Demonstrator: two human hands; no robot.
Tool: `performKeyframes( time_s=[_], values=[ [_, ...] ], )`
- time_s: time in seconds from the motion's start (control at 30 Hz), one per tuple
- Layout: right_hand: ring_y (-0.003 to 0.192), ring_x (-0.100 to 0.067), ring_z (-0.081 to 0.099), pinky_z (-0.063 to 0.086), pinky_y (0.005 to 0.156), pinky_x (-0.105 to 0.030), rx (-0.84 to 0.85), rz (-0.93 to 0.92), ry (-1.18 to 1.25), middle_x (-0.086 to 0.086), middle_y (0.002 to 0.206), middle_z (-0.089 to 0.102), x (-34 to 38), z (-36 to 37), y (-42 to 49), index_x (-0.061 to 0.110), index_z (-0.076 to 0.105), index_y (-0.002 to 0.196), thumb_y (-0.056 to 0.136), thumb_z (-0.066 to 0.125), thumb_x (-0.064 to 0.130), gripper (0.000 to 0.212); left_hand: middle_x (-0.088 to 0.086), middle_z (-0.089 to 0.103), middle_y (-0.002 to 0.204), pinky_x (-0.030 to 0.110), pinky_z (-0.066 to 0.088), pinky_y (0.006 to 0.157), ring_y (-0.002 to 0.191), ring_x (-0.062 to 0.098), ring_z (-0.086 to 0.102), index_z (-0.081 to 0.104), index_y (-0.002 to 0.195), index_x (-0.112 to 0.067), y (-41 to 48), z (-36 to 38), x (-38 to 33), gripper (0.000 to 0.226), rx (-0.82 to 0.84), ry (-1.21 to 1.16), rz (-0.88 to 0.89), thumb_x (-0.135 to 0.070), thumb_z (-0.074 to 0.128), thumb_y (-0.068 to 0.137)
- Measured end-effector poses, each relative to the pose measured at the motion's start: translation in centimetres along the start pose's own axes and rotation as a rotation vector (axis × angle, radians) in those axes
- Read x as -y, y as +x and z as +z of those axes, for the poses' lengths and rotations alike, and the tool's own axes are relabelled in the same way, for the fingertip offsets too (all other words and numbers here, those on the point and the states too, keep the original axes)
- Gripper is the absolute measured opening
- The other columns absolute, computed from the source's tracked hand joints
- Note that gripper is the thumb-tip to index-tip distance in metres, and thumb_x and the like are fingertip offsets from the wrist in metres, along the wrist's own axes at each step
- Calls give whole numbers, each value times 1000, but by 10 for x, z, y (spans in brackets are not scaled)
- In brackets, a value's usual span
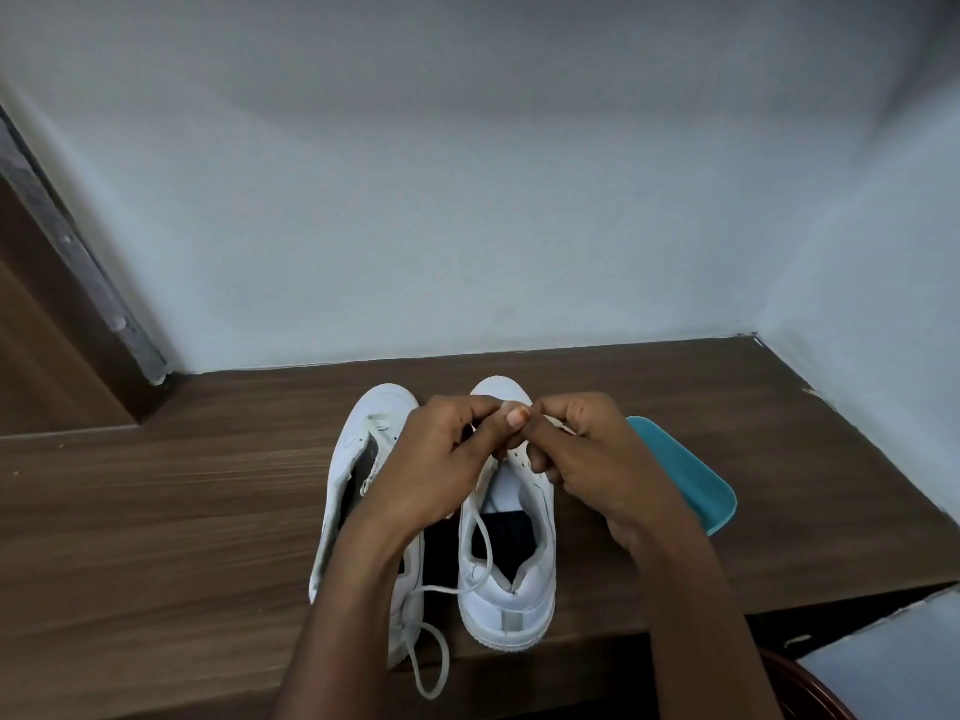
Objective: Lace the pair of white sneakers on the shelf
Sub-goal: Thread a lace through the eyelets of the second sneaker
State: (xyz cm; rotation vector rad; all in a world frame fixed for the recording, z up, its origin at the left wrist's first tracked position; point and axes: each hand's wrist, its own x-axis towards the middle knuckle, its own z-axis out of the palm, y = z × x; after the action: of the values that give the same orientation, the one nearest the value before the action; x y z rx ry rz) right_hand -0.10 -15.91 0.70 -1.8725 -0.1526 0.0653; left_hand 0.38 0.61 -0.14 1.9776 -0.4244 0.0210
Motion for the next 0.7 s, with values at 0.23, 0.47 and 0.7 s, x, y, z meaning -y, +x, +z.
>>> performKeyframes(
  time_s=[0.23, 0.47, 0.7],
  values=[
    [57, -1, 61, 50, 59, -20, -212, 6, -39, 3, 66, 70, -13, 3, 7, 14, 74, 86, 97, 65, 24, 17, -13, 72, 64, 13, 41, 55, 53, 2, 61, 81, 89, -30, 3, -7, 17, 8, -293, 96, -137, -26, 74, 89],
    [98, -14, 62, 53, 85, -32, 38, 241, -549, 9, 109, 63, -18, 7, 4, 28, 62, 117, 70, 88, 34, 54, -17, 69, 62, 24, 50, 64, 68, 1, 66, 78, 95, -41, 3, 4, 23, 11, -389, 239, -185, -43, 70, 89],
    [77, -20, 69, 56, 71, -34, -192, 159, -611, -2, 75, 74, -26, 14, 7, 16, 79, 82, 80, 76, 26, 11, -20, 74, 82, 30, 55, 68, 78, 5, 67, 78, 82, -40, 4, 13, 20, 4, -321, 335, -232, -41, 75, 80]
  ],
)
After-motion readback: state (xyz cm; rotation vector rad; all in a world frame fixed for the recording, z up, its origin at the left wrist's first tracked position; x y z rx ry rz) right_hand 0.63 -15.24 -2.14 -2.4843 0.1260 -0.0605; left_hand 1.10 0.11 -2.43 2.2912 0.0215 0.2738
